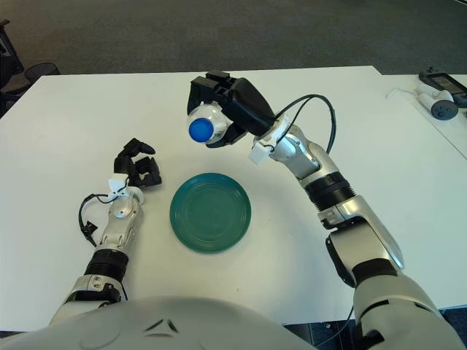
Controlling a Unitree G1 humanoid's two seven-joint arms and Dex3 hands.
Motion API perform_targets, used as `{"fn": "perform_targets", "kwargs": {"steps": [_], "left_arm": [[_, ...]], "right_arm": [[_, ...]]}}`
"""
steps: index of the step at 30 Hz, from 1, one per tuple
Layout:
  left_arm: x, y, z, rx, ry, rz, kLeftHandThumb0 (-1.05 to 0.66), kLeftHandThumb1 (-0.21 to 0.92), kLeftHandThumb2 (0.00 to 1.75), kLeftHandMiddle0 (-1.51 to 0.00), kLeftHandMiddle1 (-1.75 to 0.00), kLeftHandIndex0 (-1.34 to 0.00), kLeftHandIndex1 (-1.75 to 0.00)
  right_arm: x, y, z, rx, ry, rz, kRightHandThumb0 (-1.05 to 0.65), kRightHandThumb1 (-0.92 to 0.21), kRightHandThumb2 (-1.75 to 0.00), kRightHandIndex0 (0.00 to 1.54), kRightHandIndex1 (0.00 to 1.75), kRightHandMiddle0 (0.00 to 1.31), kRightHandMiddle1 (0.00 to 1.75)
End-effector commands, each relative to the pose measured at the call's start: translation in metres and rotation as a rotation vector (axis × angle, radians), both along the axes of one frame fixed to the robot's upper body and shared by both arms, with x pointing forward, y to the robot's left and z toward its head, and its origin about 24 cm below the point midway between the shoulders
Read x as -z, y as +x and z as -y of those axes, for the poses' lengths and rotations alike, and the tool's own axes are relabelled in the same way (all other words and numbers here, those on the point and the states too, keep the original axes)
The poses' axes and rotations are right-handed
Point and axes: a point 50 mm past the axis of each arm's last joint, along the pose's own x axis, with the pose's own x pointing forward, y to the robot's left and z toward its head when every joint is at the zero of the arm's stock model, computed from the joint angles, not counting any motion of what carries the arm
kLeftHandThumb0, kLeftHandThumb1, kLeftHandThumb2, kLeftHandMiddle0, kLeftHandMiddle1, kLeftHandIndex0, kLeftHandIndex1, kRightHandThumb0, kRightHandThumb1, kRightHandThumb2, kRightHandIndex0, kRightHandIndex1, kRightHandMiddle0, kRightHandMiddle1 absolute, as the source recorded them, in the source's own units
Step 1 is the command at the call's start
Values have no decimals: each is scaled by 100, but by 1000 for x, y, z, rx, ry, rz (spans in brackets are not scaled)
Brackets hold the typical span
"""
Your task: Put the bottle into the plate.
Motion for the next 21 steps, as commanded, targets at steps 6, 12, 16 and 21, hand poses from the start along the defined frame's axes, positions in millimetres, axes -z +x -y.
{"fn": "perform_targets", "kwargs": {"steps": [6, 12, 16, 21], "left_arm": [[5, -1, -1, -38, 41, -52, -63, 0, 171, -129, -175, -89, -175], [4, -3, 0, -23, 37, -58, -62, 1, 170, -130, -175, -88, -175], [5, -4, -1, -12, 21, -60, -62, 2, 168, -132, -175, -87, -175], [7, -3, -2, -19, 13, -65, -61, 3, 167, -132, -175, -86, -175]], "right_arm": [[22, -20, -5, -127, -115, 4, -47, -31, -132, 118, 175, 61, 175], [26, -27, -3, -169, -203, 16, -47, -32, -131, 117, 175, 60, 175], [29, -30, -2, -172, -245, 20, -47, -31, -131, 117, 175, 61, 175], [38, -30, -3, -166, -333, 47, -47, -30, -134, 119, 175, 62, 175]]}}
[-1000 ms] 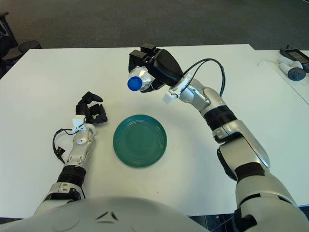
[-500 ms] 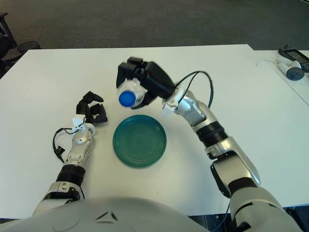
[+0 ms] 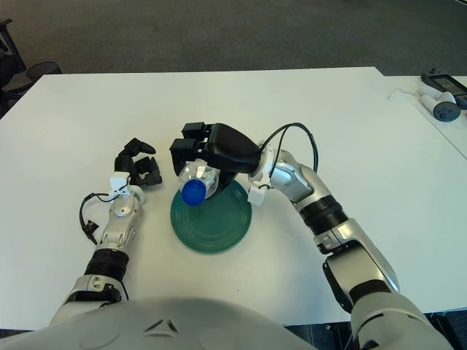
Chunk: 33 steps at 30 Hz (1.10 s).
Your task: Put the bottle into the plate.
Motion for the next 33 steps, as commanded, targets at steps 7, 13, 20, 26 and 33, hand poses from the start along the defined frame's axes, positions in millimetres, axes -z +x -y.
{"fn": "perform_targets", "kwargs": {"steps": [7, 13, 20, 26, 33], "left_arm": [[8, -2, -1, 10, -33, -34, -61, 3, 167, -132, -175, -86, -175], [8, -2, -1, 13, -49, -26, -61, 3, 167, -131, -175, -85, -175], [9, -2, -2, 3, -26, -30, -60, 4, 166, -131, -175, -85, -175], [9, -1, -2, 3, -20, -30, -61, 2, 168, -131, -175, -86, -175], [10, -1, -2, -4, -17, -37, -61, 2, 168, -131, -175, -86, -175]], "right_arm": [[17, 0, 0, 12, -134, 113, -50, -24, -141, 123, 175, 67, 175], [23, -2, 2, 21, -177, 166, -52, -20, -146, 124, 175, 71, 175], [21, 3, 4, 43, -177, 223, -53, -17, -149, 125, 175, 73, 175], [21, 4, 3, 45, -162, 235, -54, -16, -151, 124, 175, 74, 175], [21, 5, 2, 22, -196, 249, -55, -14, -153, 124, 175, 76, 175]]}}
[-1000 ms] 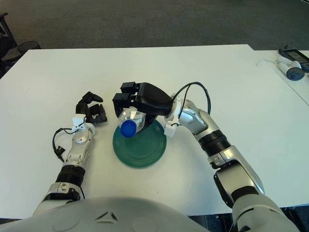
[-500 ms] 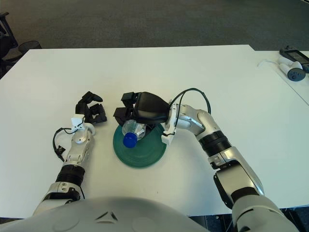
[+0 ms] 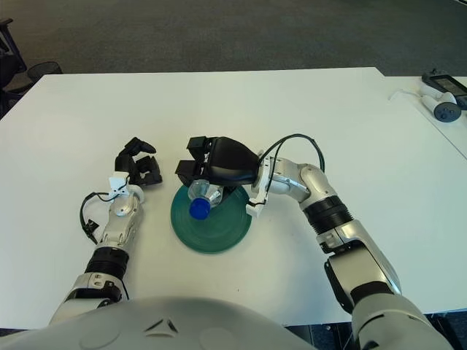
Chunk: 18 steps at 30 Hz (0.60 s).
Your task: Put the bottle into the plate.
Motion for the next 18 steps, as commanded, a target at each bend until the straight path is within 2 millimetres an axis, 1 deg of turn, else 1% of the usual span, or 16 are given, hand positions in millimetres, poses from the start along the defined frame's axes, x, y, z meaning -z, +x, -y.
{"fn": "perform_targets", "kwargs": {"steps": [1, 18], "left_arm": [[9, -3, -2, -14, 5, -52, -61, 2, 168, -131, -175, -86, -175], [8, -3, -2, -16, 14, -48, -61, 3, 167, -130, -175, -86, -175]], "right_arm": [[-5, 3, 0, -12, -29, 36, -55, -14, -154, 124, 175, 76, 175], [-8, 1, 1, -12, -38, 87, -55, -13, -155, 124, 175, 77, 175]]}}
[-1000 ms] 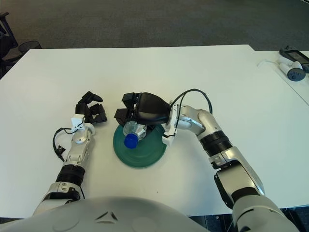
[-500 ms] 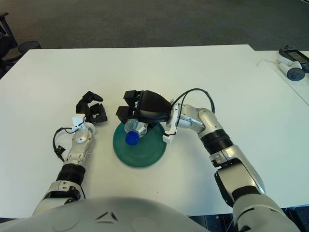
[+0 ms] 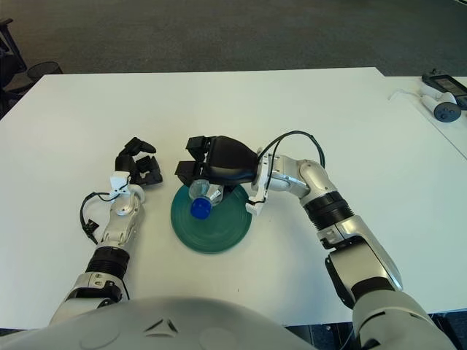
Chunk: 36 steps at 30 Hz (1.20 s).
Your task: Put the bottle into the plate.
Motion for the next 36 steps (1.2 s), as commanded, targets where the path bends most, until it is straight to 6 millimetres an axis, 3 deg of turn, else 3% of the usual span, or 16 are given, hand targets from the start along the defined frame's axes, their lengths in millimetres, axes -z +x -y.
{"fn": "perform_targets", "kwargs": {"steps": [1, 18, 36], "left_arm": [[8, -3, -2, 1, 6, -47, -61, 3, 168, -130, -175, -86, -175], [6, -2, -3, 6, -1, -38, -61, 2, 168, -131, -175, -86, -175], [3, 0, -3, 4, 16, -31, -63, 0, 171, -130, -175, -88, -175]], "right_arm": [[-7, 1, 2, -5, -7, 56, -55, -13, -155, 124, 175, 77, 175], [-3, -6, 2, -53, -93, 80, -51, -23, -142, 133, 175, 68, 175], [0, -8, 4, -41, -90, 113, -48, -33, -130, 128, 175, 60, 175]]}}
